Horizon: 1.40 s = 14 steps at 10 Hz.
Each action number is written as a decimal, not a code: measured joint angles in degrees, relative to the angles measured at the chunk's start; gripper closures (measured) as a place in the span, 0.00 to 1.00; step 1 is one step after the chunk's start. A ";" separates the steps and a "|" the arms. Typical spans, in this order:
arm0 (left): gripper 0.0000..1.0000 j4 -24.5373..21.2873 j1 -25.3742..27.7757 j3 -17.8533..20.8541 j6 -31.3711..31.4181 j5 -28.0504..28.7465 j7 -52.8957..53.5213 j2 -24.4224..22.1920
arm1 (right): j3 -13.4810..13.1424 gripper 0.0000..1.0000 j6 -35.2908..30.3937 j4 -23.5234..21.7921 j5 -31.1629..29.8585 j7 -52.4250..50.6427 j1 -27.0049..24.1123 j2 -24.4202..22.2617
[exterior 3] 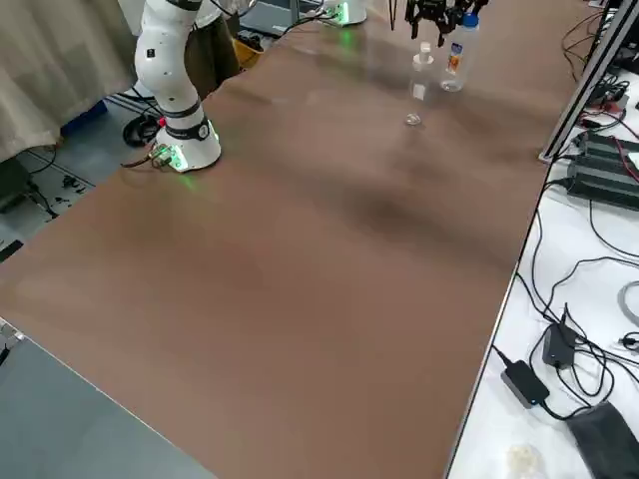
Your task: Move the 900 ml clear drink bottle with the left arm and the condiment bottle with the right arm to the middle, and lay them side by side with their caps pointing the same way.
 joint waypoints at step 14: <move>0.33 2.01 0.26 0.28 0.70 -2.79 -63.39 -0.03 | 0.25 0.52 2.72 -0.38 0.00 -7.09 1.26 3.23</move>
